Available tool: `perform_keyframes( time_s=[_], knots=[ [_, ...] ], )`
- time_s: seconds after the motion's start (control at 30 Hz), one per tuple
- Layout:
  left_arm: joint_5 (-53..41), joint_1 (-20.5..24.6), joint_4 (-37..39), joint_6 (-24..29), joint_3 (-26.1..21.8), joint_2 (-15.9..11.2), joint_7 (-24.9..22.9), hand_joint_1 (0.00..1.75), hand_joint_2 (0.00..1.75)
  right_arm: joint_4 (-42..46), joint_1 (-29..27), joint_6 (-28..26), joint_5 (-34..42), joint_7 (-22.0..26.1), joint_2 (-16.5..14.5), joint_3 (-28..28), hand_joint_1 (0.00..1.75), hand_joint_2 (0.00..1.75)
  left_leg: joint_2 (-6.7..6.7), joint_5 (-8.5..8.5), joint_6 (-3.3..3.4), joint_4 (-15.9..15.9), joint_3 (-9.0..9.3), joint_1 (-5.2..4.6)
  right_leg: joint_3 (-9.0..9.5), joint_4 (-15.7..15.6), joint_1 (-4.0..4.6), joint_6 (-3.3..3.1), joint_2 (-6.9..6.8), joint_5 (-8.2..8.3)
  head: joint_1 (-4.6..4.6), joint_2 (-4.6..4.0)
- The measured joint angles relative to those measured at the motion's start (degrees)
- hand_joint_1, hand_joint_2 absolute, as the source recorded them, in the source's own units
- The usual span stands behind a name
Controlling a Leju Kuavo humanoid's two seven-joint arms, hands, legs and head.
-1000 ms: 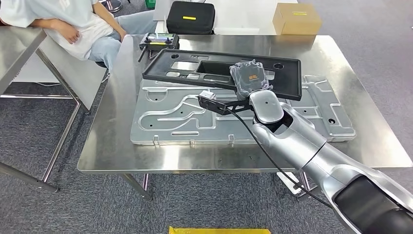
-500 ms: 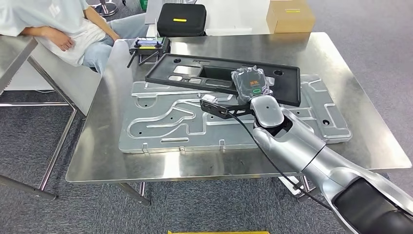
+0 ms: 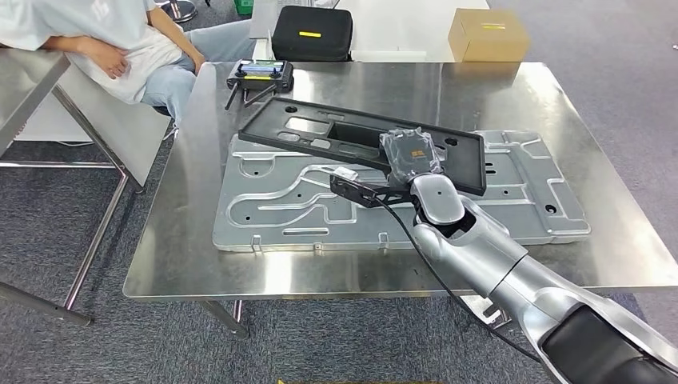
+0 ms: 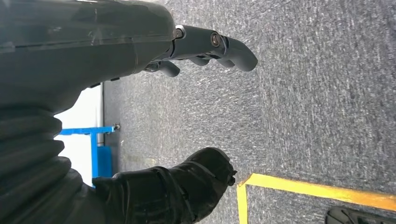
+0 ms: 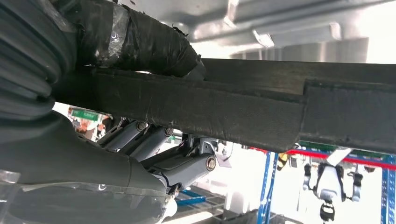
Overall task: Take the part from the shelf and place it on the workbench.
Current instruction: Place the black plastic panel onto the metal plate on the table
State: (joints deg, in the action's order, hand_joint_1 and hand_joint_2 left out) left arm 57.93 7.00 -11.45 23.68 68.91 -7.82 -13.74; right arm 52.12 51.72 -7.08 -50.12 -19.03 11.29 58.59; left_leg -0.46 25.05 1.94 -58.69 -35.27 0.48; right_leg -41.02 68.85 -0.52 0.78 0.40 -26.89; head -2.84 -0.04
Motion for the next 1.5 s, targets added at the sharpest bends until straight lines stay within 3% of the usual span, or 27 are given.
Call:
perform_keyframes(
  time_s=[0.07, 0.1, 0.23, 0.3, 0.37, 0.4, 0.43, 0.47, 0.53, 0.6, 0.73, 0.8, 0.87, 0.93, 0.97, 1.07, 1.13, 1.2, 1.27, 1.3, 1.4, 1.43, 1.47, 1.5],
  knots=[
    [-0.2, 0.0, 0.0, -0.1, 0.0, 0.0, -0.1, 0.0, 1.75, -0.3, -0.1, -0.2, 0.0, 0.0, 0.0, -0.2, 0.44, 0.44, -0.06, 0.37, -0.39, -0.4, -0.12, -0.21, 3.4, -7.0, 0.22, -0.37, -0.08, 2.48, -0.04, 0.0],
    [-0.3, 0.0, 0.0, -0.2, 0.0, 0.0, -0.1, 0.0, 1.75, -0.5, -0.1, -0.3, 0.0, 0.0, 0.0, -0.3, 0.0, 0.0, -0.05, 0.48, -0.63, -0.5, -0.18, -0.3, 4.28, -8.8, 0.34, -0.5, -0.08, 2.84, -0.08, 0.0],
    [-0.7, 0.0, 0.0, -0.7, 0.0, 0.1, 0.3, 0.0, 1.75, -1.0, -0.5, -0.5, 0.1, 0.2, 0.0, -0.4, 0.0, 0.0, 0.05, 1.24, -1.67, -1.1, -0.41, -0.21, 4.89, -9.9, 0.29, -1.21, -0.01, 2.91, -0.15, 0.0],
    [-0.7, 0.0, 0.0, -0.8, 0.0, 0.2, 0.4, 0.0, 0.87, -1.2, -0.5, -0.5, 0.1, 0.3, 0.0, -0.7, 0.0, 0.0, 0.1, 3.76, -2.24, -5.3, -2.24, -0.05, 5.26, -10.3, 0.03, -1.67, -0.07, 3.05, -0.26, 0.0],
    [-0.7, 0.0, 0.0, -0.6, 0.0, 0.3, 0.2, 0.0, 0.0, -1.5, -0.5, -0.5, 0.1, 0.4, 0.0, -0.8, 0.0, 0.0, 0.11, 6.73, -2.73, -12.4, -5.61, 0.09, 5.33, -10.3, 0.02, -1.9, -0.05, 2.98, -0.31, 0.0],
    [-0.7, 0.0, 0.0, -0.4, 0.0, 0.3, 0.1, 0.0, 0.0, -1.6, -0.6, -0.5, 0.1, 0.4, -0.1, -0.9, 0.0, 0.0, 0.12, 7.28, -2.93, -14.8, -6.95, 0.17, 5.34, -10.3, 0.01, -1.94, -0.04, 2.93, -0.32, 0.0],
    [-0.7, 0.0, 0.0, -0.3, 0.0, 0.3, -0.1, 0.0, 0.0, -1.7, -0.6, -0.5, 0.1, 0.4, -0.1, -0.9, 0.0, 0.0, 0.13, 6.77, -3.09, -15.4, -7.43, 0.27, 5.35, -10.2, -0.02, -1.93, -0.01, 2.84, -0.31, 0.0],
    [-0.7, 0.0, 0.0, -0.2, 0.0, 0.3, -0.1, 0.0, 0.0, -1.7, -0.7, -0.5, 0.1, 0.4, -0.1, -0.9, 0.0, 0.0, 0.14, 5.3, -3.21, -13.8, -6.85, 0.38, 5.37, -10.0, -0.07, -1.87, 0.02, 2.73, -0.32, 0.0],
    [-0.7, 0.0, 0.0, -0.2, 0.0, 0.3, -0.2, 0.0, 0.0, -1.8, -0.7, -0.4, 0.1, 0.4, -0.1, -1.1, 0.0, 0.0, 0.14, 1.69, -3.32, -6.7, -3.53, 0.58, 5.43, -9.7, -0.14, -1.53, 0.09, 2.38, -0.31, 0.0],
    [-0.7, 0.0, 0.0, -0.3, 0.0, 0.3, -0.1, 0.0, 0.0, -1.8, -0.6, -0.4, 0.0, 0.4, 0.0, -1.2, 0.0, 0.0, 0.04, 0.28, -2.89, -1.7, -1.04, 0.44, 5.35, -9.4, -0.03, -1.01, 0.15, 2.15, -0.28, 0.0],
    [-0.6, 0.0, 0.0, -0.5, 0.0, 0.3, 0.4, 0.0, 0.0, -1.8, -0.5, -0.3, 0.0, 0.4, 0.1, -1.5, 0.0, 0.0, 0.04, 0.15, -1.32, -0.5, -0.4, 0.18, 5.16, -9.1, -0.1, 0.15, 0.16, 1.76, -0.2, 0.0],
    [-0.6, 0.0, 0.0, -0.6, 0.0, 0.3, 0.6, 0.0, 0.0, -1.8, -0.5, -0.3, 0.0, 0.3, 0.2, -1.7, 0.0, 0.0, 0.13, -0.06, -0.54, -0.1, -0.12, 0.25, 3.56, -5.4, -0.17, 0.56, 0.04, -0.51, -0.09, 0.0],
    [-0.6, 0.0, 0.0, -0.6, 0.0, 0.3, 0.7, 0.0, 0.0, -1.9, -0.6, -0.3, 0.0, 0.4, 0.3, -1.8, 0.0, 0.0, 0.15, -0.02, -0.11, -0.1, -0.09, 0.13, 0.25, 1.8, -0.13, 0.73, -0.04, -3.82, -0.01, 0.0],
    [-0.6, 0.0, 0.0, -0.7, 0.0, 0.3, 0.7, 0.0, 0.0, -1.9, -0.9, -0.3, 0.0, 0.4, 0.3, -1.8, 0.0, 0.0, 0.13, 0.03, 0.05, -0.1, -0.06, -0.01, -1.97, 6.2, -0.11, 0.73, -0.04, -4.71, 0.0, 0.0],
    [-0.6, -0.1, 0.0, -0.7, 0.0, 0.3, 0.7, 0.0, 0.0, -1.9, -1.0, -0.3, 0.0, 0.4, 0.4, -1.8, 0.0, 0.0, 0.1, 0.06, 0.07, -0.1, -0.03, -0.05, -1.64, 5.3, -0.09, 0.61, -0.04, -3.65, 0.01, 0.0],
    [-0.6, 0.0, 0.0, -1.0, 0.0, 0.3, 0.8, 0.0, 0.0, -1.9, -0.8, -0.3, 0.0, 0.3, 0.5, -2.0, 0.0, 0.0, 0.04, 0.14, -0.16, -0.4, 0.04, -0.21, 3.52, -5.5, 0.2, -0.13, -0.07, 1.3, -0.02, 0.0],
    [-0.6, 0.0, 0.0, -1.4, 0.0, 0.4, 0.7, 0.0, 0.0, -1.8, -0.8, -0.3, 0.0, 0.3, 0.5, -2.1, 0.0, 0.0, 0.04, 0.04, -0.57, -0.5, -0.12, -0.37, 5.43, -9.3, 0.47, -0.5, -0.06, 2.28, -0.05, 0.0],
    [-0.6, -0.1, 0.0, -1.7, 0.0, 0.4, 0.6, 0.0, 0.0, -1.8, -0.8, -0.2, -0.1, 0.3, 0.5, -2.2, 0.0, 0.0, 0.01, -0.16, -1.04, -0.4, -0.21, -0.42, 5.49, -9.6, 0.48, -0.81, -0.05, 2.52, -0.09, 0.0],
    [-0.7, -0.2, 0.0, -1.9, 0.0, 0.5, 0.5, 0.0, 0.0, -1.8, -0.7, -0.1, -0.1, 0.1, 0.5, -2.3, 0.0, 0.0, 0.02, 1.07, -1.56, -1.5, -0.73, -0.35, 5.53, -10.2, 0.21, -1.36, -0.17, 3.05, -0.15, 0.0],
    [-0.7, -0.1, 0.0, -1.9, 0.0, 0.5, 0.4, 0.0, 0.0, -1.8, -0.7, -0.1, -0.1, 0.1, 0.5, -2.4, 0.0, 0.0, 0.04, 2.68, -1.85, -3.5, -1.5, -0.3, 5.47, -10.5, 0.06, -1.7, -0.24, 3.37, -0.2, 0.0],
    [-0.7, -0.1, 0.0, -2.2, 0.0, 0.5, 0.1, 0.0, 0.0, -1.8, -0.8, 0.3, -0.2, 0.0, 0.5, -2.5, 0.0, 0.0, 0.14, 8.49, -2.54, -13.4, -4.98, 0.07, 4.72, -10.4, -0.01, -2.09, -0.3, 3.96, -0.31, 0.0],
    [-0.8, -0.1, 0.0, -2.2, 0.0, 0.5, 0.0, 0.0, 0.0, -1.8, -0.9, 0.4, -0.2, -0.1, 0.5, -2.5, 0.0, 0.0, 0.15, 9.09, -2.72, -15.2, -5.36, 0.18, 4.35, -10.2, -0.05, -2.04, -0.31, 4.12, -0.31, 0.0],
    [-0.8, -0.1, 0.0, -2.3, 0.0, 0.5, 0.0, 0.0, 0.0, -1.7, -0.9, 0.6, -0.2, -0.1, 0.5, -2.5, 0.0, 0.0, 0.16, 8.66, -2.88, -14.8, -4.67, 0.31, 3.95, -10.0, -0.13, -1.93, -0.31, 4.28, -0.31, 0.0],
    [-0.8, -0.1, 0.0, -2.3, 0.0, 0.5, -0.1, 0.0, 0.0, -1.7, -1.0, 0.6, -0.3, -0.1, 0.5, -2.5, 0.0, 0.0, 0.16, 7.43, -3.02, -12.4, -2.94, 0.46, 3.53, -9.7, -0.24, -1.77, -0.29, 4.44, -0.32, 0.0]
  ],
)
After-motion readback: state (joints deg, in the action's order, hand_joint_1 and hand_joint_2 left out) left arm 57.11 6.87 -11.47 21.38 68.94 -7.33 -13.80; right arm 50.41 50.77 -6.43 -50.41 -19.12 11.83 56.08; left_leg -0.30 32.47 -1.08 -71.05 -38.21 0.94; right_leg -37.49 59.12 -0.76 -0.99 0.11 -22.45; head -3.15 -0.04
